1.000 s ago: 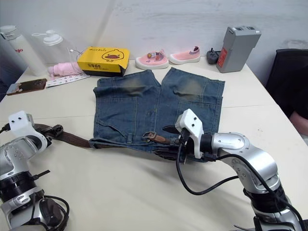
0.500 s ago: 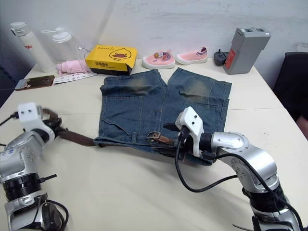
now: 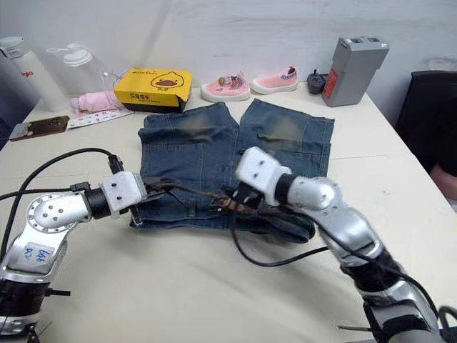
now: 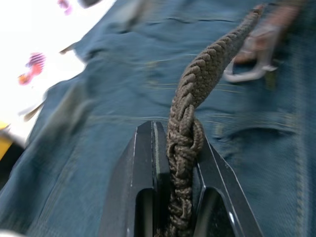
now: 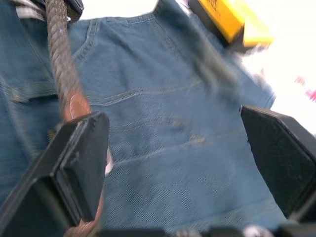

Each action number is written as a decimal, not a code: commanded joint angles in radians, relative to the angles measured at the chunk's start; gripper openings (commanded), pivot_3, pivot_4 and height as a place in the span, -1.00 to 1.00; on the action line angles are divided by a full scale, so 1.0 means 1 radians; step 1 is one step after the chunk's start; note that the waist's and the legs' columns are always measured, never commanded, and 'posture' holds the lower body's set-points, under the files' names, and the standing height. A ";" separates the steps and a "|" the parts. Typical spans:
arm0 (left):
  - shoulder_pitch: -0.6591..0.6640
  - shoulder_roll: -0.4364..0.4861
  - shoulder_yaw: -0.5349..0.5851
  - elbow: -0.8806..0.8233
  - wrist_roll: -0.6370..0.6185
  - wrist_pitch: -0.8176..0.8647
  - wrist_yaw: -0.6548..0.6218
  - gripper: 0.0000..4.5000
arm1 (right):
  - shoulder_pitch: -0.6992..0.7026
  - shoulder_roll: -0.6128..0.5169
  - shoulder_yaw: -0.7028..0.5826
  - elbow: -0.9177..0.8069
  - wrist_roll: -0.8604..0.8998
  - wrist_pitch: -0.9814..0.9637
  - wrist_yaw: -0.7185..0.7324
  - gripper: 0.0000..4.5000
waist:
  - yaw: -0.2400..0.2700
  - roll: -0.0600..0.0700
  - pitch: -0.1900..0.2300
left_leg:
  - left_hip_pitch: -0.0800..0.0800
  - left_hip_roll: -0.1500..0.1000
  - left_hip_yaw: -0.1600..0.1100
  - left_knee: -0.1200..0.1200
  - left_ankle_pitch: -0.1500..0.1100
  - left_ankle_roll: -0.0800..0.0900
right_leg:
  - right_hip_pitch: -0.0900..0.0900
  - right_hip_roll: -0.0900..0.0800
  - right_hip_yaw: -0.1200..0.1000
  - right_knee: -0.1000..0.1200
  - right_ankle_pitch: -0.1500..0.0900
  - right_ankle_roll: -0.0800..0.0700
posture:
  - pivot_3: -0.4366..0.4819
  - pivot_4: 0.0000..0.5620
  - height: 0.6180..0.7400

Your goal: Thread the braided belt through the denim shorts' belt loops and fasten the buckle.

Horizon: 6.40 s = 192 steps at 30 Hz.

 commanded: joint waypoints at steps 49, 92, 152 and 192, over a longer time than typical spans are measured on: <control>-0.014 -0.027 0.096 -0.045 -0.103 0.057 -0.002 -0.36 | 0.092 0.176 -0.015 0.066 -0.279 -0.133 0.062 -1.00 | 0.000 -0.001 -0.001 | 0.000 -0.003 0.000 0.002 -0.001 0.003 | -0.004 0.002 0.000 0.008 0.000 -0.001 | -0.05 -0.47 -0.89; 0.256 -0.482 0.250 -0.275 -1.879 0.510 1.264 0.76 | 0.099 0.208 0.071 0.159 -0.738 -0.357 -0.077 -1.00 | 0.004 -0.006 -0.016 | -0.014 -0.001 0.004 0.035 -0.016 0.002 | -0.020 0.020 0.027 0.048 -0.019 -0.038 | -0.05 -0.47 -0.89; 0.384 -0.377 0.388 -0.187 -1.879 0.630 1.196 -1.00 | 0.234 0.120 -0.222 -0.083 -0.091 0.117 0.244 0.98 | 0.032 0.000 -0.016 | -0.015 0.007 0.005 0.033 -0.023 0.004 | -0.022 0.021 0.027 0.037 -0.021 -0.041 | -0.05 -0.47 -0.89; 0.459 -0.470 0.270 -0.112 -1.774 0.583 1.090 -1.00 | 0.238 0.043 -0.224 -0.098 -0.066 0.137 0.166 0.98 | 0.059 0.004 -0.012 | -0.014 0.009 0.006 0.033 -0.025 0.007 | -0.015 0.022 0.025 0.028 -0.029 -0.056 | -0.05 -0.47 -0.89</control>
